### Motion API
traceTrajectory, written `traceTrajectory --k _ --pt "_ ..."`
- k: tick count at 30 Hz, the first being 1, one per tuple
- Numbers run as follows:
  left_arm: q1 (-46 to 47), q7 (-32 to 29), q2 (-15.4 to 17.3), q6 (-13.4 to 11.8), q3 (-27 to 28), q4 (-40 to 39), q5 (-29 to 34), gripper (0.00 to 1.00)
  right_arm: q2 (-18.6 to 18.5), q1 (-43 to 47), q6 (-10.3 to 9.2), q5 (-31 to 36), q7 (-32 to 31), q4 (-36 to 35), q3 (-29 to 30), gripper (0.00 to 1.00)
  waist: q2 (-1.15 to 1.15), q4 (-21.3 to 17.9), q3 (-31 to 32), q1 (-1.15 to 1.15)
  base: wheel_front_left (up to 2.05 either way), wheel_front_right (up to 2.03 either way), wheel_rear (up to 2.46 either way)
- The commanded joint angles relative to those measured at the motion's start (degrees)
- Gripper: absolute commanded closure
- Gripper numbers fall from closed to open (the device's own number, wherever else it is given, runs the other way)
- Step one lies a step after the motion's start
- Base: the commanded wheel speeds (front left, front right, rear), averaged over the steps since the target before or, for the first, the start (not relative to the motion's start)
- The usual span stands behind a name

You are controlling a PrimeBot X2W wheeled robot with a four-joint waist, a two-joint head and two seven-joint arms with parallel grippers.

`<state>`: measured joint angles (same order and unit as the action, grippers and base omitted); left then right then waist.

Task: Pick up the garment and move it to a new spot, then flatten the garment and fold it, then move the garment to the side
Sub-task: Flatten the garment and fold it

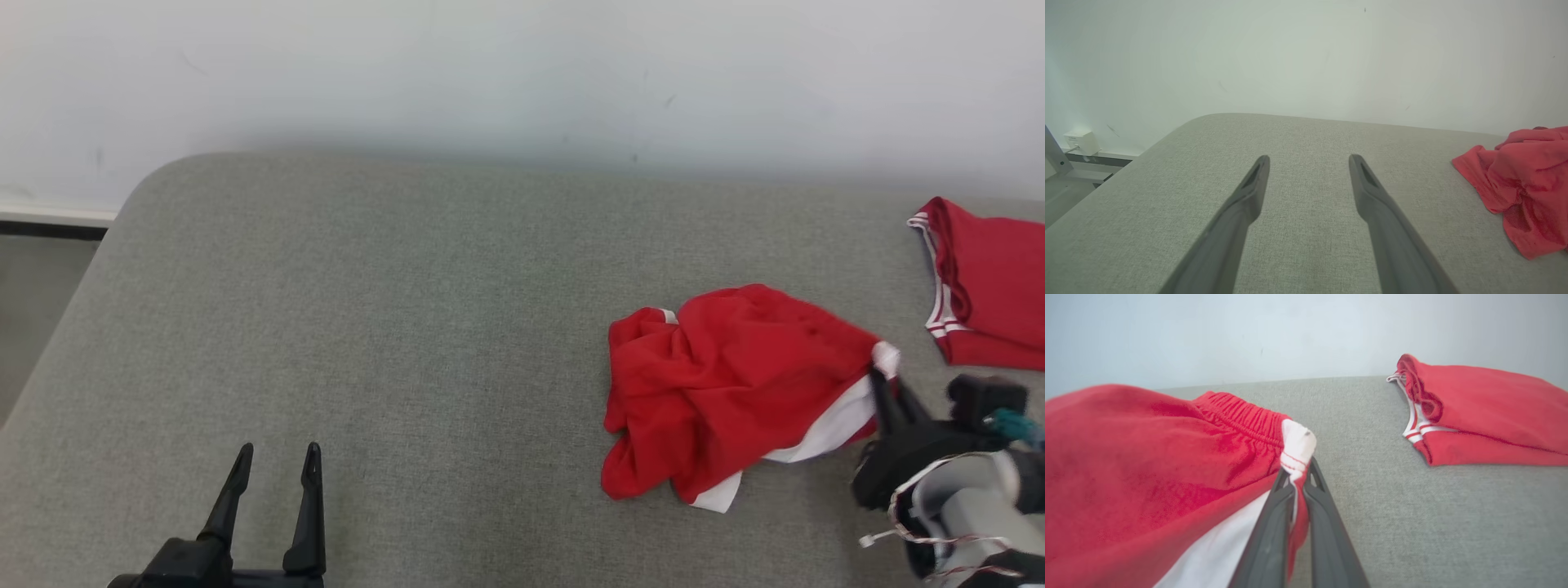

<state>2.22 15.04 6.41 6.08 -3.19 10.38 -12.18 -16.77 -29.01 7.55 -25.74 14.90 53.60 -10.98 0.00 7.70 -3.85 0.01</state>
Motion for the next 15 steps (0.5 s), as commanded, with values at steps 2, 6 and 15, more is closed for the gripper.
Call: traceTrajectory --k 2,6,15 --pt "-1.15 0.19 -0.28 0.23 0.30 -0.22 0.61 0.00 -2.25 -0.08 -0.15 -0.64 0.31 -2.04 1.28 1.00 0.00 -1.28 1.38 -0.01 0.00 0.00 0.00" --pt "-1.71 0.19 -0.53 0.38 0.68 -0.29 0.78 0.00 -6.02 0.66 -0.15 -0.15 0.31 -6.42 3.87 1.00 0.00 -2.11 2.42 -0.01 0.00 0.00 0.00" --pt "-2.88 0.19 -0.74 0.33 1.02 -0.47 0.98 0.00 -11.57 -1.71 -0.15 1.80 -0.72 -14.34 7.56 1.00 0.00 -3.07 4.27 -0.01 0.00 0.00 0.00"
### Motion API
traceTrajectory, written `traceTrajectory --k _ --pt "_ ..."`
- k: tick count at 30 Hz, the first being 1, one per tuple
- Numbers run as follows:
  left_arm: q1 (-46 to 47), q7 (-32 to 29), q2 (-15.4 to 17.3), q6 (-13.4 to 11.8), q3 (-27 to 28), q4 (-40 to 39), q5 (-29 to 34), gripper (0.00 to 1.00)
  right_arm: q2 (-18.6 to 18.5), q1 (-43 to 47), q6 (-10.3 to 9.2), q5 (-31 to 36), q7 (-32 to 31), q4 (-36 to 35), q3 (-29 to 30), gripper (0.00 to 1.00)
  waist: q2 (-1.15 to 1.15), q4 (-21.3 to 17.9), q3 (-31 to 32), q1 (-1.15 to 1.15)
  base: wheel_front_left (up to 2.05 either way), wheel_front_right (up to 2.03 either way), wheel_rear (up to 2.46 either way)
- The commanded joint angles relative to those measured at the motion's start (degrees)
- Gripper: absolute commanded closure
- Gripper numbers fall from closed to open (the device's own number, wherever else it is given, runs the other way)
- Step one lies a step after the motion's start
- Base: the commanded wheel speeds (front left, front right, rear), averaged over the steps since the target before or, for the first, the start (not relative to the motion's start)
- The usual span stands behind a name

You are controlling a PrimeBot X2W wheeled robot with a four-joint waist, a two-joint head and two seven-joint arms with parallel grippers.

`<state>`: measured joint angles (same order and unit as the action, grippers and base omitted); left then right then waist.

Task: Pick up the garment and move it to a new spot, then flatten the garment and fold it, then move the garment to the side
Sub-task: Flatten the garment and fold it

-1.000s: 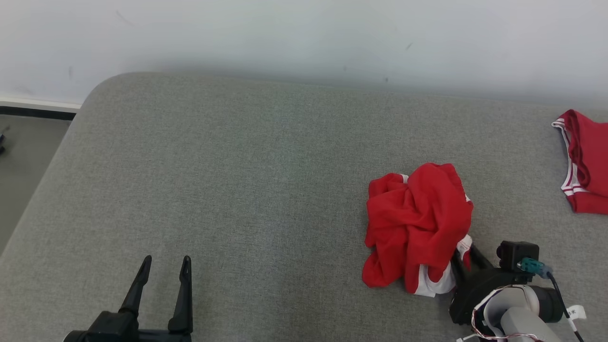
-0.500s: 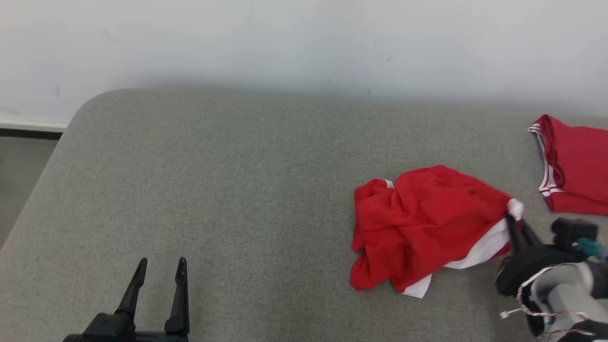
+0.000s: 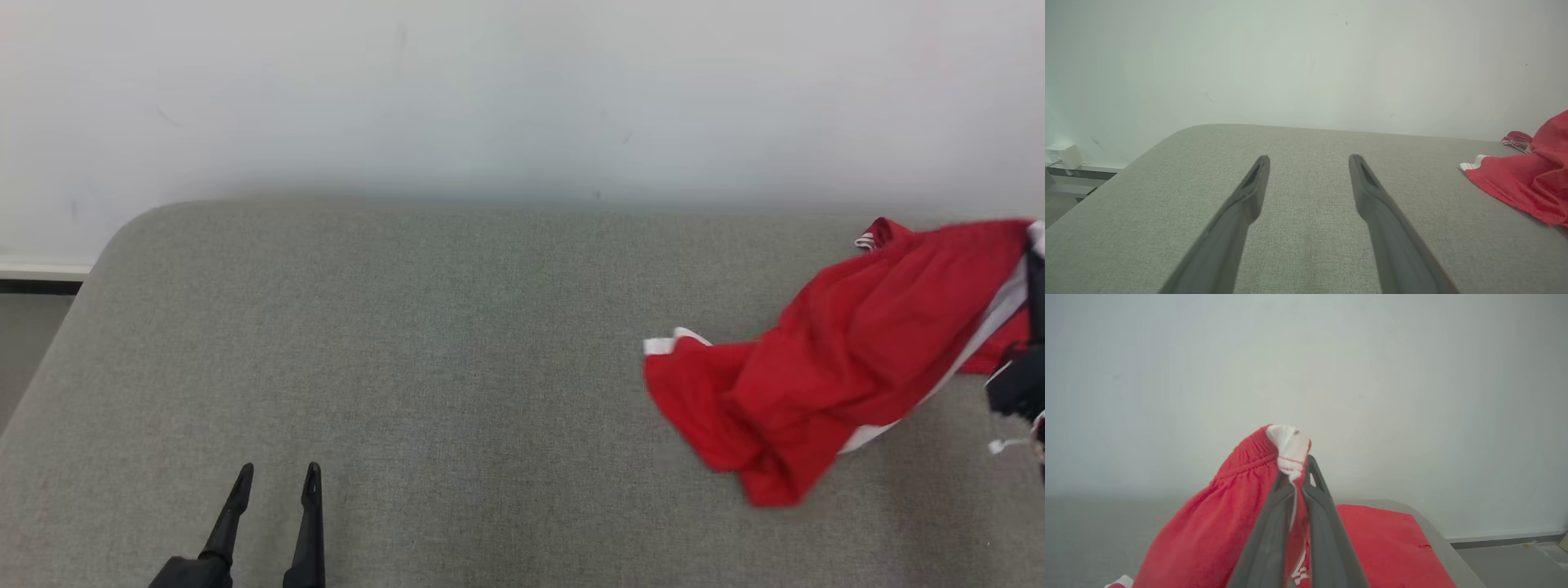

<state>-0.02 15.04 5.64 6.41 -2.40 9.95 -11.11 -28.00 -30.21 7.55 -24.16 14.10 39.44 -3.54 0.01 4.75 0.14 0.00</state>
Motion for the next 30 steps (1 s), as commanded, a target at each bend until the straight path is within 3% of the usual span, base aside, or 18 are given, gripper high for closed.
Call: traceTrajectory --k 1,4,9,15,16,20,30 --pt "-0.59 0.18 0.10 -0.02 0.21 0.10 -0.14 0.00 -0.70 -0.58 -0.15 0.46 -0.47 -1.00 0.86 1.00 -0.01 -0.08 0.50 0.00 0.00 0.00 0.00" --pt "-0.48 0.19 0.16 0.18 0.28 0.23 -0.22 0.00 -0.55 -0.85 -0.15 1.63 -2.15 -4.01 2.14 1.00 -0.01 0.13 0.91 0.00 0.00 0.00 0.00" --pt "-1.24 0.19 -0.37 0.13 0.17 -0.21 0.06 0.00 3.30 1.10 -0.15 3.33 -6.02 -10.01 0.51 1.00 -0.01 0.88 1.49 0.00 0.00 0.00 0.00" --pt "-0.79 0.18 -0.60 0.26 -0.13 0.00 0.11 0.00 10.81 2.16 -0.15 4.58 -8.67 -14.23 -4.14 1.00 -0.01 2.38 1.46 0.00 0.00 0.00 0.00" --pt "-0.79 0.18 -0.60 0.26 -0.13 0.00 0.11 0.00 10.81 2.16 -0.15 4.58 -8.67 -14.23 -4.14 1.00 -0.01 2.38 1.46 0.00 0.00 0.00 0.00" --pt "0.09 0.18 -0.55 0.50 -0.37 0.56 -0.13 0.00 16.95 2.90 -0.15 4.31 -8.76 -13.64 -9.26 1.00 -0.01 4.31 1.00 0.00 0.00 0.00 0.00" --pt "0.55 0.18 -1.24 0.55 -1.40 0.99 -0.19 0.00 23.95 5.73 -0.15 4.31 -6.32 -7.01 -20.57 1.00 -0.01 7.13 -0.52 0.00 0.00 0.00 0.00"
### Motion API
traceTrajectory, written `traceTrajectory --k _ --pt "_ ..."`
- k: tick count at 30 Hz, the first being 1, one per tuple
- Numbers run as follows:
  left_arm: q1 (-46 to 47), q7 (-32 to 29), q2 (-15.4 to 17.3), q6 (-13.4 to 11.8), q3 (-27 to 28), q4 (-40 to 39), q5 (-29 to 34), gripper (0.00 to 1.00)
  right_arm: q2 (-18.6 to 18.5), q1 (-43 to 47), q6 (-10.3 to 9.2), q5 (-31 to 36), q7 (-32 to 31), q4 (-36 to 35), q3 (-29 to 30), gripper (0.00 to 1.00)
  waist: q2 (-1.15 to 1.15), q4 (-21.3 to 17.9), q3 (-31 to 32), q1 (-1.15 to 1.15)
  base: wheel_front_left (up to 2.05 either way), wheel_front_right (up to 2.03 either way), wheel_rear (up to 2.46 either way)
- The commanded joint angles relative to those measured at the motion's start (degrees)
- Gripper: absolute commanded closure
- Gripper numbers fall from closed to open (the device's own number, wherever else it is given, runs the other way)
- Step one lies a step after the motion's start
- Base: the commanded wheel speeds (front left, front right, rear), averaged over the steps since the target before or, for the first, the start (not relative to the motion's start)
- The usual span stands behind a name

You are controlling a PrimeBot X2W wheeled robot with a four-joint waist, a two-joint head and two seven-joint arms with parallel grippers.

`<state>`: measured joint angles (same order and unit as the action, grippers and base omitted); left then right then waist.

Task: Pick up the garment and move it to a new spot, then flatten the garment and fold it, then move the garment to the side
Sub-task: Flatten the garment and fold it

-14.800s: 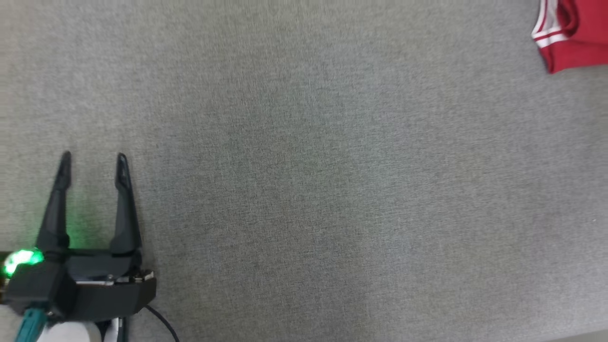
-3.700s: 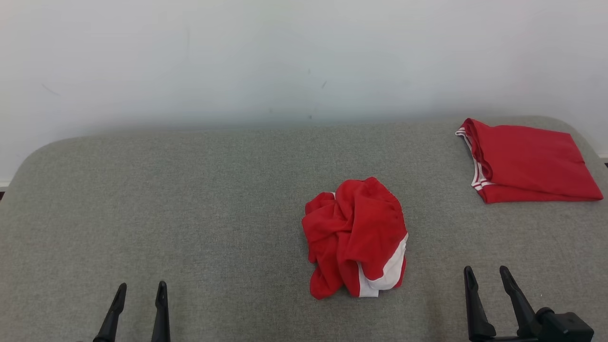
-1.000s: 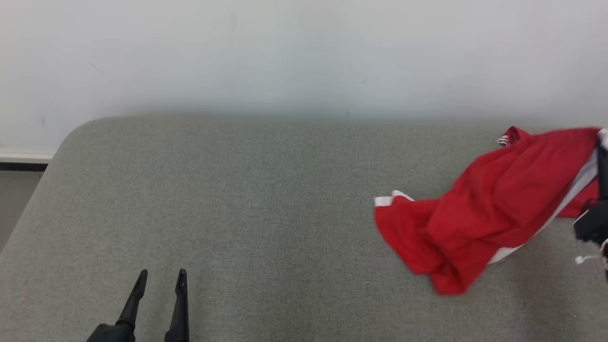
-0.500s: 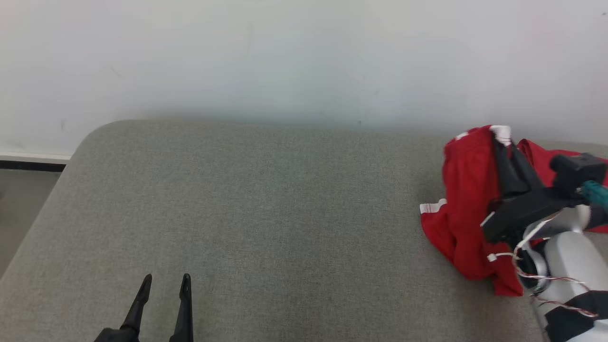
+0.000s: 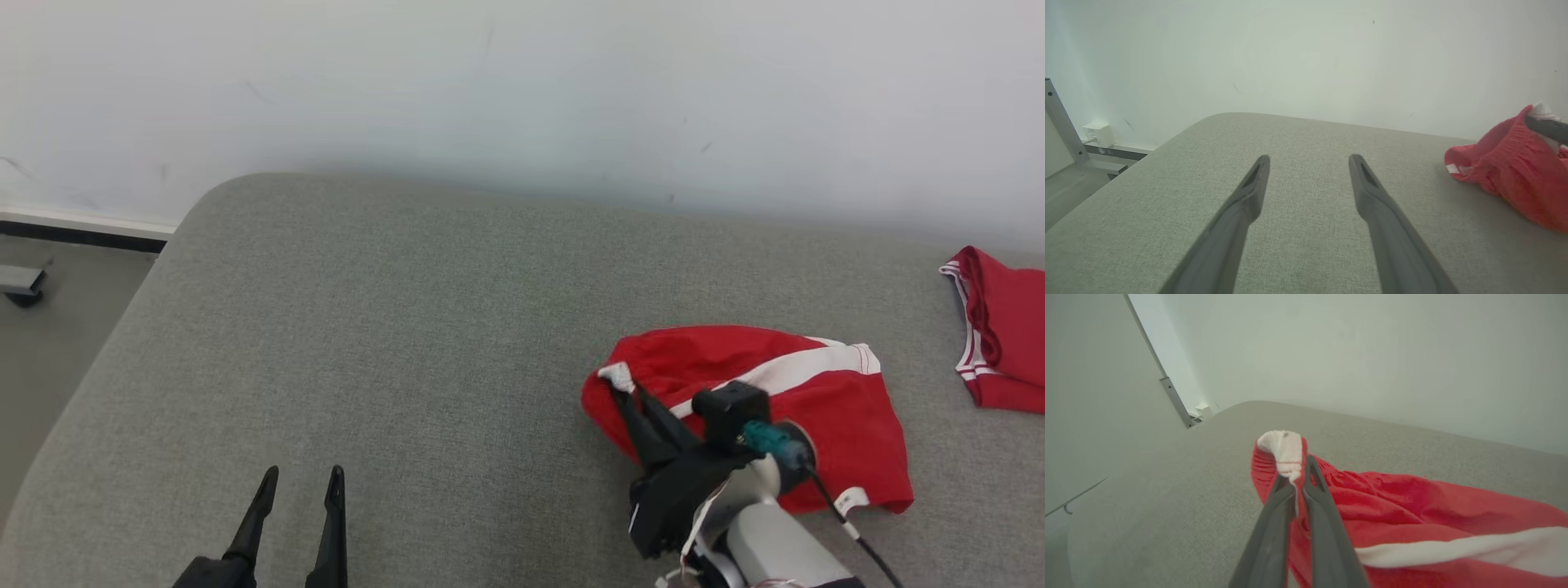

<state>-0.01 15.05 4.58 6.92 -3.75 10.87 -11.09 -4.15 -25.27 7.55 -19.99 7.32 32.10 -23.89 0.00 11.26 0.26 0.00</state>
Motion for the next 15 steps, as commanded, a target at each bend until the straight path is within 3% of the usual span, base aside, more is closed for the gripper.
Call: traceTrajectory --k 1,3,4,5,9,15 --pt "0.60 0.17 -0.21 0.07 0.00 0.16 -0.27 0.00 0.45 0.96 -0.15 0.01 0.73 1.35 -1.69 1.00 0.00 0.73 -0.82 0.00 0.00 0.00 0.00" --pt "0.75 0.17 -0.33 0.04 -0.04 0.36 -0.35 0.00 0.94 0.96 -0.15 -0.42 1.45 3.27 -3.90 1.00 0.00 0.86 -1.10 0.00 0.00 0.00 0.00" --pt "0.83 0.17 -0.38 0.05 -0.06 0.42 -0.35 0.00 0.99 0.86 -0.15 -0.35 2.12 4.08 -4.93 0.89 0.00 0.86 -1.20 0.00 0.00 0.00 0.00" --pt "0.90 0.17 -0.45 0.05 -0.07 0.50 -0.36 0.00 1.11 0.71 -0.15 -0.56 2.40 4.95 -6.05 0.00 0.00 0.82 -1.30 0.00 0.00 0.00 0.00" --pt "1.18 0.17 -0.51 0.06 0.36 0.76 -0.31 0.00 1.24 -0.81 -0.15 -1.40 4.02 7.34 -8.35 0.00 0.00 -0.09 -1.31 0.00 0.00 0.00 0.00" --pt "0.33 0.17 -0.53 -0.16 1.15 0.42 0.18 0.00 0.51 -1.67 -0.15 -1.86 6.47 8.28 -5.83 0.00 0.00 -2.66 -0.43 0.00 0.00 0.00 0.00"
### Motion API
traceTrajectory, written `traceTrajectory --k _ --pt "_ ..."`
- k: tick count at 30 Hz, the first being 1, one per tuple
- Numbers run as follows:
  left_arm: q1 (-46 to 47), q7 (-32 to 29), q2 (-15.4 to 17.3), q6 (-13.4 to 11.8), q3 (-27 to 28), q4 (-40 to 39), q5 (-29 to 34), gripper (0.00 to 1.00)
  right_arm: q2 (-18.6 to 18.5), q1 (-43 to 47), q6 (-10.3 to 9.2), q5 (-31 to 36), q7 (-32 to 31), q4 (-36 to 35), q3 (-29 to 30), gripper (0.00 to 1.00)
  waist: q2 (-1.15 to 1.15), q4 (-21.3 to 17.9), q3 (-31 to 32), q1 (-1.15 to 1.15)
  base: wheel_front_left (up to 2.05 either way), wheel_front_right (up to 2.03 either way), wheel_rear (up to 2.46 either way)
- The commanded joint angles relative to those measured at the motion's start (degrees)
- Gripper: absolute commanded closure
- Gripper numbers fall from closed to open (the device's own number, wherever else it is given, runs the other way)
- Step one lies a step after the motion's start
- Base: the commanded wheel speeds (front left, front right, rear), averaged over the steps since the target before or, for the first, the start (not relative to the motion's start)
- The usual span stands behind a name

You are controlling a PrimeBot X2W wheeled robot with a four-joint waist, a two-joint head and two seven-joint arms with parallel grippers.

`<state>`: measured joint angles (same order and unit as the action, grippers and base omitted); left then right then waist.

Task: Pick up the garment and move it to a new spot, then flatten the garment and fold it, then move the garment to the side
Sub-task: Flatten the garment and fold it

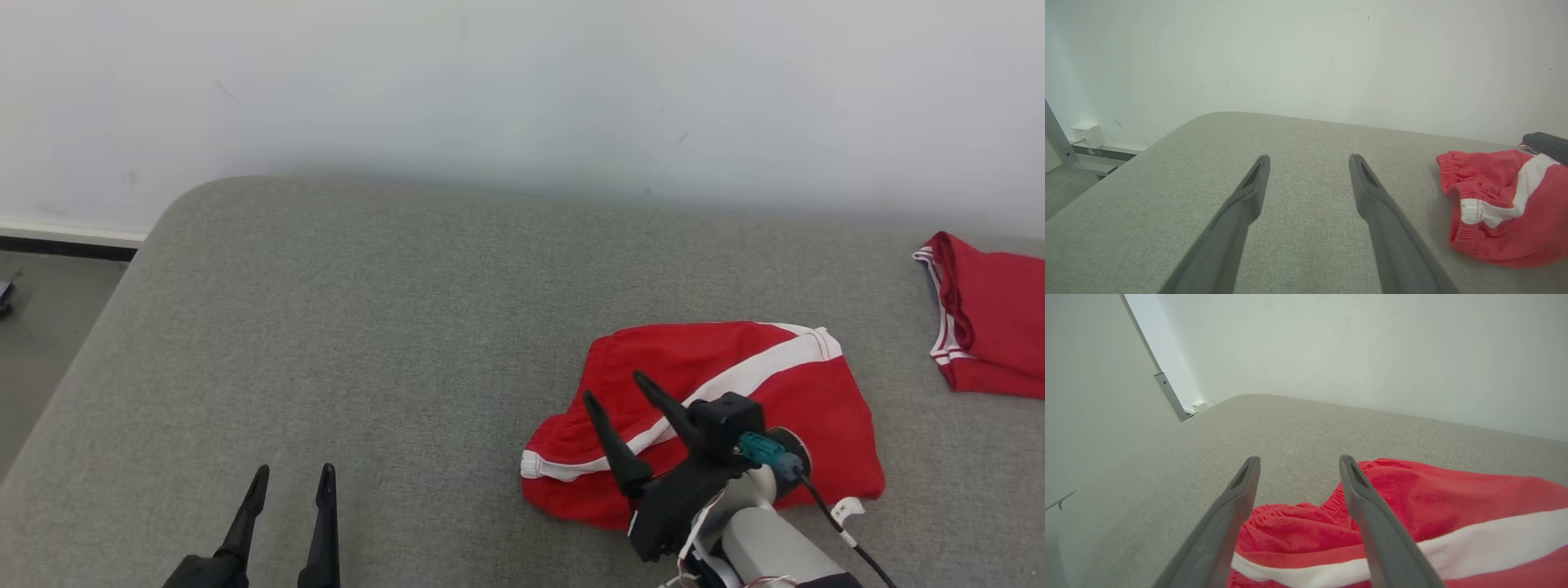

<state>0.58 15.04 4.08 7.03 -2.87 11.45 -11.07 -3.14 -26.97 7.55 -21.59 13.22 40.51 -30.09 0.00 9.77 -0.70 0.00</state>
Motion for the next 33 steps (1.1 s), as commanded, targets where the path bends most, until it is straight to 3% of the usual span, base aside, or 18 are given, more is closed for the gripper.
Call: traceTrajectory --k 1,16,27,33 --pt "-0.40 0.18 -0.04 -0.29 0.37 -0.24 0.22 0.00 -1.17 0.16 -0.15 -0.27 0.75 -0.48 1.16 0.00 0.00 -1.64 0.65 0.00 0.00 0.00 0.00" --pt "-2.08 0.18 0.36 -0.61 2.50 -2.22 0.96 0.00 -7.30 11.74 -0.16 3.88 1.98 -16.10 16.05 0.00 0.00 -8.65 1.69 0.00 0.00 0.00 0.00" --pt "-3.13 0.18 0.35 -0.68 3.05 -3.17 1.17 0.00 -5.25 25.77 -0.16 6.30 0.97 -27.86 25.83 0.00 0.00 -10.55 2.17 0.00 0.00 0.00 0.00" --pt "-3.69 0.18 0.36 -0.80 3.56 -3.31 1.37 0.00 -3.89 29.43 -0.16 7.07 -0.97 -31.09 27.76 0.00 0.00 -10.96 2.29 0.00 0.00 0.00 0.00"
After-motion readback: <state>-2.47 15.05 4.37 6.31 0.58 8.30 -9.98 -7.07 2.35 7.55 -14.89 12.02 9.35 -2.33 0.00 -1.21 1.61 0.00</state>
